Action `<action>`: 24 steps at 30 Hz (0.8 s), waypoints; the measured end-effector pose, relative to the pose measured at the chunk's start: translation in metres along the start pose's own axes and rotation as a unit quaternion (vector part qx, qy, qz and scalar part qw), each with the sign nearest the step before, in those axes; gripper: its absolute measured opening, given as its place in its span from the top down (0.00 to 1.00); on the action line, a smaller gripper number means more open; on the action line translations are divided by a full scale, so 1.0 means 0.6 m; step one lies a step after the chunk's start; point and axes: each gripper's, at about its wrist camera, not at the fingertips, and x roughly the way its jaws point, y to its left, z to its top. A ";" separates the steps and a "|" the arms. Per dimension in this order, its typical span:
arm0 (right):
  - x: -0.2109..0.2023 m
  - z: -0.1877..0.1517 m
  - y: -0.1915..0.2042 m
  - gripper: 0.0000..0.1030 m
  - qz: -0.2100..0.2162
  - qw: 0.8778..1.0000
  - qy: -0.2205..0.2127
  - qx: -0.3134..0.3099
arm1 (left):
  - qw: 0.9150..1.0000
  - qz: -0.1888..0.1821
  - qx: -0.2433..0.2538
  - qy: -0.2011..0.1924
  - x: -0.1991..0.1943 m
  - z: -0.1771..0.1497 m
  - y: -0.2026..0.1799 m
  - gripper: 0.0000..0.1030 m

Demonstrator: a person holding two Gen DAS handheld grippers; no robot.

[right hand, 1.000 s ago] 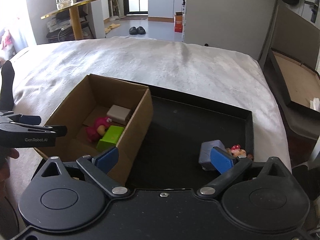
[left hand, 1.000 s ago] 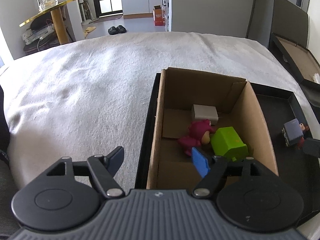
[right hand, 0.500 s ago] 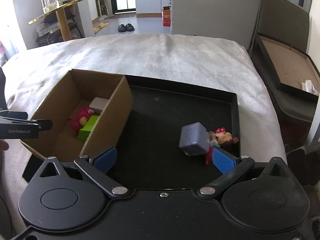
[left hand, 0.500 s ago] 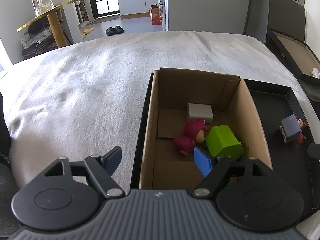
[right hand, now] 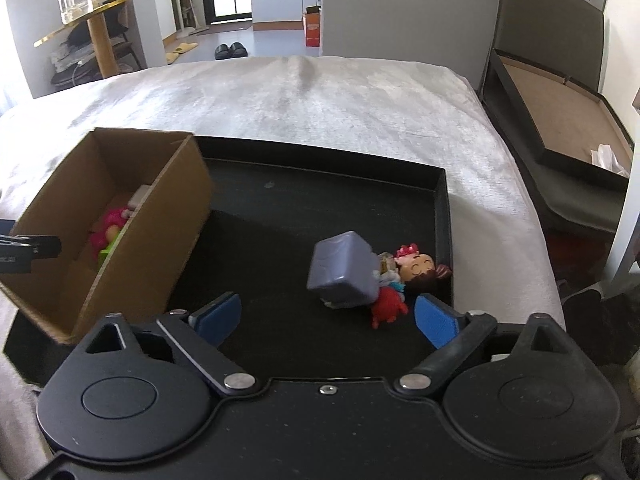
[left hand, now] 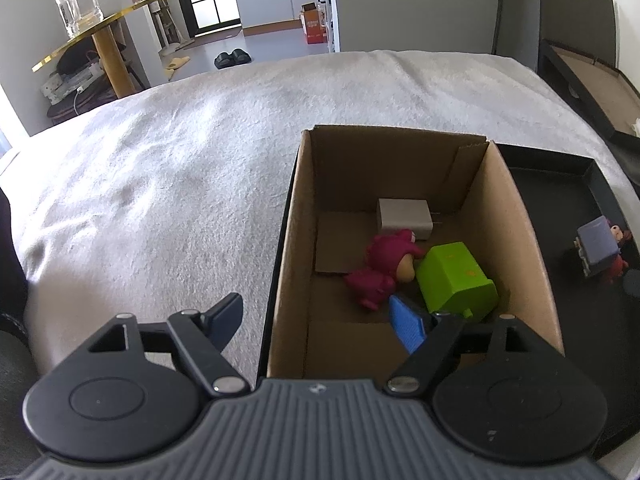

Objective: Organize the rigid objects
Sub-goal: 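Move the right gripper to the grey cube and close on it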

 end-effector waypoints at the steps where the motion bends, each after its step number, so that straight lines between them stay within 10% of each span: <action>1: 0.003 0.000 -0.003 0.14 0.002 1.000 -0.002 0.003 | 1.000 0.002 0.000 0.000 0.002 0.000 -0.001 0.24; 16: 0.067 0.012 0.007 0.23 0.012 1.000 -0.012 -0.002 | 1.000 0.023 -0.006 0.006 0.017 0.010 0.006 0.24; 24: 0.092 0.006 0.014 0.57 -0.028 0.999 -0.016 -0.015 | 1.000 0.026 -0.006 0.012 0.025 0.007 0.008 0.24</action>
